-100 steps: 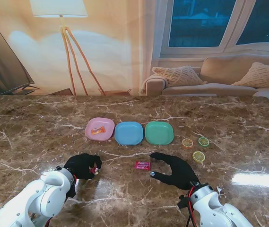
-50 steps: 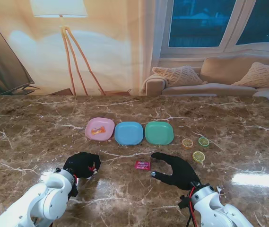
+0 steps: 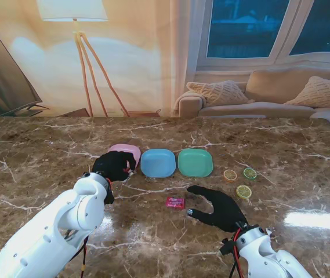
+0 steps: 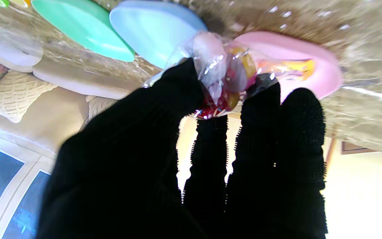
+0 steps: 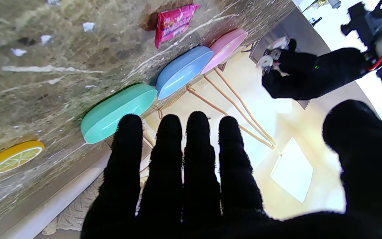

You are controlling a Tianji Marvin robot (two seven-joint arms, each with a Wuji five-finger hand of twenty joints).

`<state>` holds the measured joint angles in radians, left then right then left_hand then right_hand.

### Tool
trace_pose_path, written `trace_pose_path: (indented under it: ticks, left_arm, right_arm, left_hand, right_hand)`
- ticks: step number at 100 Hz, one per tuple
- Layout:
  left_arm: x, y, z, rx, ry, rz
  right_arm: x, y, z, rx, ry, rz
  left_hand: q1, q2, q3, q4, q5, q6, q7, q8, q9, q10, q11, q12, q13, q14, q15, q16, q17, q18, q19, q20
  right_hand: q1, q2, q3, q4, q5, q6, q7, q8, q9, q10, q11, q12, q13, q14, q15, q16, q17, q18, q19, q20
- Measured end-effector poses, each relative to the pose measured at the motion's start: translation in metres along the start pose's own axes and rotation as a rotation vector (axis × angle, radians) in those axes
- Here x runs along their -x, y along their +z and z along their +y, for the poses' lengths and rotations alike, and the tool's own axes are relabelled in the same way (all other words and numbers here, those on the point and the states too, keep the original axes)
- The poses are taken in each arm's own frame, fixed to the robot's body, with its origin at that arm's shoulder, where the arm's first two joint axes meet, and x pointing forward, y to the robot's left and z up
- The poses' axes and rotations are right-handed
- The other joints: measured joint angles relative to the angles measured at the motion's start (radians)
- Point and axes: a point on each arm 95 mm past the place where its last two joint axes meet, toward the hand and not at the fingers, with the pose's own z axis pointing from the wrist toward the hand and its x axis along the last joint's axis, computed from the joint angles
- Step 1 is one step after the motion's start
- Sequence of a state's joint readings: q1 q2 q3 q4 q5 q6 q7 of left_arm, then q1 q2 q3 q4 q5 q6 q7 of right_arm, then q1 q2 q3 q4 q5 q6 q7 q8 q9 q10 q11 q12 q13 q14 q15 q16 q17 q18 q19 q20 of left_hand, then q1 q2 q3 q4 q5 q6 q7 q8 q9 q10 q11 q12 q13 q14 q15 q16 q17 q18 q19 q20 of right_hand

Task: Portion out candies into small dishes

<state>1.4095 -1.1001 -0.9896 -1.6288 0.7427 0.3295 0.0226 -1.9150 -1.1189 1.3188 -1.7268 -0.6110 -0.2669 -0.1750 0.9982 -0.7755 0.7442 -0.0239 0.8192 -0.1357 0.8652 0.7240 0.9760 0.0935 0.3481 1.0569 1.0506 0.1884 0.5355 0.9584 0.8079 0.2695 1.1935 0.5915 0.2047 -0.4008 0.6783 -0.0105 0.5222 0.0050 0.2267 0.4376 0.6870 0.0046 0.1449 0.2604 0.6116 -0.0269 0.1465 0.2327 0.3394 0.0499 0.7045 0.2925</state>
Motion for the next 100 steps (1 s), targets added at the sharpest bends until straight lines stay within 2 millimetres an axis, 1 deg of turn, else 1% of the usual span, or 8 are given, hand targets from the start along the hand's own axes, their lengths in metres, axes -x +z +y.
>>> trace_pose_path:
  ticks: [15, 35, 60, 68, 93, 100]
  left_arm:
    - [-0.009, 0.03, -0.002, -0.002, -0.016, 0.008]
    - [-0.02, 0.056, 0.005, 0.016, -0.044, 0.007]
    - [-0.034, 0.076, 0.016, 0.041, -0.051, 0.013]
    - [-0.036, 0.082, 0.02, 0.045, -0.055, 0.008]
    - [-0.043, 0.095, 0.027, 0.046, -0.057, -0.002]
    - [-0.043, 0.099, 0.028, 0.048, -0.056, -0.006]
  right_arm:
    - [0.003, -0.001, 0.002, 0.007, 0.001, -0.007]
    - [0.008, -0.002, 0.005, 0.011, 0.005, -0.019]
    - [0.013, -0.004, 0.004, 0.013, 0.009, -0.03]
    - [0.015, -0.004, 0.003, 0.011, 0.01, -0.032]
    - [0.016, -0.006, 0.003, 0.014, 0.014, -0.037]
    - [0.017, -0.006, 0.004, 0.015, 0.015, -0.039]
  left_hand:
    - [0.0, 0.014, -0.01, 0.0, -0.01, 0.001, -0.001, 0.0, 0.0, 0.0, -0.006, -0.011, -0.001, -0.002, 0.0, -0.001, -0.003, 0.0, 0.0, 0.0]
    - [0.001, 0.022, -0.015, 0.0, -0.013, 0.002, -0.001, -0.011, 0.0, 0.0, -0.009, -0.02, -0.006, -0.003, 0.0, -0.003, -0.004, 0.0, 0.0, 0.0]
    - [0.001, 0.045, -0.043, 0.0, -0.029, 0.005, -0.004, -0.028, 0.0, 0.0, -0.018, -0.026, -0.012, -0.005, 0.0, -0.013, -0.011, -0.002, -0.001, 0.0]
    - [0.001, 0.06, -0.06, 0.0, -0.039, 0.011, -0.009, -0.045, 0.0, 0.0, -0.02, -0.037, -0.023, -0.005, 0.0, -0.014, -0.019, -0.003, -0.006, 0.0]
    - [0.002, 0.062, -0.071, 0.0, -0.04, 0.014, -0.009, -0.052, -0.001, 0.002, -0.02, -0.037, -0.025, -0.007, -0.005, -0.026, -0.023, -0.007, -0.016, 0.0]
    - [0.002, 0.075, -0.073, 0.0, -0.057, 0.024, -0.011, -0.062, -0.025, 0.002, -0.019, -0.038, -0.052, -0.007, -0.026, -0.038, -0.045, -0.007, -0.035, -0.003]
  right_hand:
    - [0.0, 0.0, 0.0, 0.0, 0.0, 0.0, 0.0, 0.0, 0.0, 0.0, 0.0, 0.0, 0.0, 0.0, 0.0, 0.0, 0.0, 0.0, 0.0, 0.0]
    - [0.0, 0.0, 0.0, 0.0, 0.0, 0.0, 0.0, 0.0, 0.0, 0.0, 0.0, 0.0, 0.0, 0.0, 0.0, 0.0, 0.0, 0.0, 0.0, 0.0]
    - [0.0, 0.0, 0.0, 0.0, 0.0, 0.0, 0.0, 0.0, 0.0, 0.0, 0.0, 0.0, 0.0, 0.0, 0.0, 0.0, 0.0, 0.0, 0.0, 0.0]
    - [0.0, 0.0, 0.0, 0.0, 0.0, 0.0, 0.0, 0.0, 0.0, 0.0, 0.0, 0.0, 0.0, 0.0, 0.0, 0.0, 0.0, 0.0, 0.0, 0.0]
    - [0.0, 0.0, 0.0, 0.0, 0.0, 0.0, 0.0, 0.0, 0.0, 0.0, 0.0, 0.0, 0.0, 0.0, 0.0, 0.0, 0.0, 0.0, 0.0, 0.0]
    - [0.0, 0.0, 0.0, 0.0, 0.0, 0.0, 0.0, 0.0, 0.0, 0.0, 0.0, 0.0, 0.0, 0.0, 0.0, 0.0, 0.0, 0.0, 0.0, 0.0]
